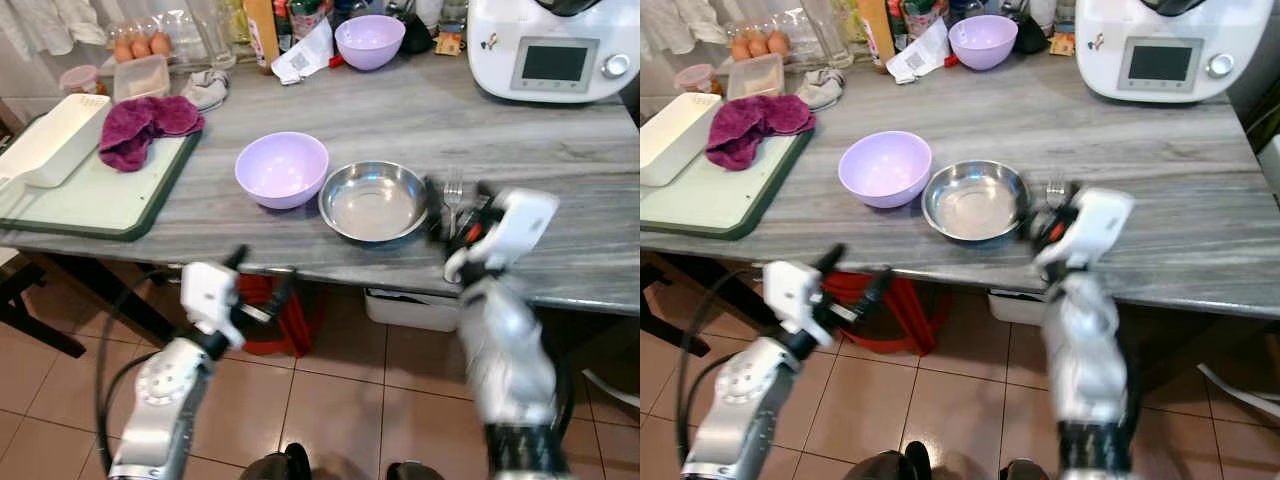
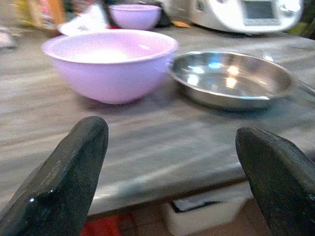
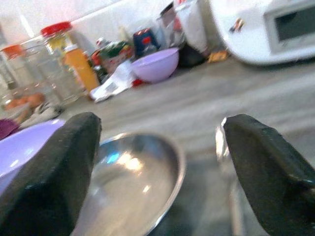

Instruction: Setting the table

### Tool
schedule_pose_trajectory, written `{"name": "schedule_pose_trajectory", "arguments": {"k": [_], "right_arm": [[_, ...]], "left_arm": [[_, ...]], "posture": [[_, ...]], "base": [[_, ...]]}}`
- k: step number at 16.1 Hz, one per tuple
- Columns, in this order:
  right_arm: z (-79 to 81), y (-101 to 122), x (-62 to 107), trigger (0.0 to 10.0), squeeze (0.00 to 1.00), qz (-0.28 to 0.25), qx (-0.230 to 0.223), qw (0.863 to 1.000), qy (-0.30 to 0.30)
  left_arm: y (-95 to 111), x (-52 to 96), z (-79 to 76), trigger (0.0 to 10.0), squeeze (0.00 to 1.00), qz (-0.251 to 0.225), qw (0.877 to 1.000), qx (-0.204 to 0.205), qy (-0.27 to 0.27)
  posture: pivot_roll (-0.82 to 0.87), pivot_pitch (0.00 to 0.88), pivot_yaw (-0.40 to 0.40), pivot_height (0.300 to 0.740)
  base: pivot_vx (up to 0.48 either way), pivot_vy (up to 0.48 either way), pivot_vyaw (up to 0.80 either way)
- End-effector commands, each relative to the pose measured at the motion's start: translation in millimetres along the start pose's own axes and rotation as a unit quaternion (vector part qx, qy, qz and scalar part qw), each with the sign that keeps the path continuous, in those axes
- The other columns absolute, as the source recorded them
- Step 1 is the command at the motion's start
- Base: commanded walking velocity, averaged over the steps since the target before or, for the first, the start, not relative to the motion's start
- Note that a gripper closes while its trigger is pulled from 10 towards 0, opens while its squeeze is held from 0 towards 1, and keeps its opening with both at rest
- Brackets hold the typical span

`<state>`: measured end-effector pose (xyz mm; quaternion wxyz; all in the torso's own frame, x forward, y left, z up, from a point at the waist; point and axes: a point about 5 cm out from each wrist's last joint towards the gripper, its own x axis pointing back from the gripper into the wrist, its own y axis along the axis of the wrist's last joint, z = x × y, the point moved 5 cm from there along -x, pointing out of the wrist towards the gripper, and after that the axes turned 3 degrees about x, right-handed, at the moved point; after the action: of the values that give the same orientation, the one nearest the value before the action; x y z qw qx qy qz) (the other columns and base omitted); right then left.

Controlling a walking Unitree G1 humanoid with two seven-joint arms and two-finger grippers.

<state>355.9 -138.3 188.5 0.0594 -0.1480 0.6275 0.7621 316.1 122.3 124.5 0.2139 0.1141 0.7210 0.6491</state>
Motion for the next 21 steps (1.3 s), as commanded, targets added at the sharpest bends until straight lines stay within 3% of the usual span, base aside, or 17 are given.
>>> {"name": "schedule_pose_trajectory", "arguments": {"k": [1,4,5,6,9,11,12,14,18,21], "right_arm": [[10.7,7.0,4.0,10.0,1.00,-0.013,0.007,1.000,0.014],[11.8,11.6,20.1,10.0,1.00,-0.022,0.041,0.999,0.005],[12.9,15.8,22.3,10.0,1.00,-0.026,0.072,0.997,0.011],[12.8,16.8,23.1,10.0,0.00,-0.020,0.079,0.997,0.013],[-1.2,15.1,17.6,10.0,0.00,0.003,0.064,0.997,-0.033],[-6.9,11.7,15.5,10.0,0.00,0.018,0.092,0.994,-0.056],[-3.5,8.8,14.5,10.0,0.00,0.026,0.091,0.995,-0.041],[-3.3,8.2,12.5,10.0,0.00,0.024,0.143,0.989,-0.038],[-6.3,1.3,14.0,10.0,0.00,0.050,0.104,0.993,-0.039],[-3.8,3.2,14.2,10.0,0.00,0.040,0.097,0.994,-0.035]], "left_arm": [[0.7,2.4,10.7,10.0,0.00,0.001,0.999,-0.011,0.031],[-0.8,6.6,32.0,10.0,0.00,0.005,0.993,-0.025,0.115],[0.0,8.9,36.4,10.0,0.00,0.002,0.991,-0.031,0.132],[-0.1,11.1,38.6,10.0,0.00,0.002,0.989,-0.033,0.142],[-4.9,11.0,45.3,10.0,0.00,0.023,0.984,-0.028,0.175],[-7.8,8.2,49.1,10.0,0.00,0.038,0.980,-0.017,0.194],[-7.5,7.4,48.7,10.0,0.00,0.039,0.980,-0.021,0.193],[-5.2,6.7,50.7,10.0,0.00,0.036,0.978,-0.042,0.202],[-11.5,6.4,50.6,10.0,0.00,0.057,0.974,-0.047,0.215],[-12.9,4.3,50.4,10.0,0.00,0.062,0.972,-0.049,0.222]], "posture": [[-0.09,0.159,0.116,0.740],[-0.08,0.164,0.116,0.740],[-0.09,0.167,0.119,0.740],[-0.09,0.169,0.121,0.740],[-0.09,0.171,0.119,0.740],[-0.08,0.172,0.115,0.740],[-0.08,0.172,0.115,0.740],[-0.08,0.172,0.113,0.740],[-0.09,0.172,0.114,0.740],[-0.09,0.171,0.112,0.740]], "base": [[0.000,0.000,0.00],[0.000,0.000,0.00],[0.000,0.000,0.00],[0.000,0.000,0.00],[0.000,0.000,0.00],[0.000,0.000,0.00],[0.000,0.000,0.00],[0.000,0.000,0.00],[0.000,0.000,0.00],[0.000,0.000,0.00]]}}
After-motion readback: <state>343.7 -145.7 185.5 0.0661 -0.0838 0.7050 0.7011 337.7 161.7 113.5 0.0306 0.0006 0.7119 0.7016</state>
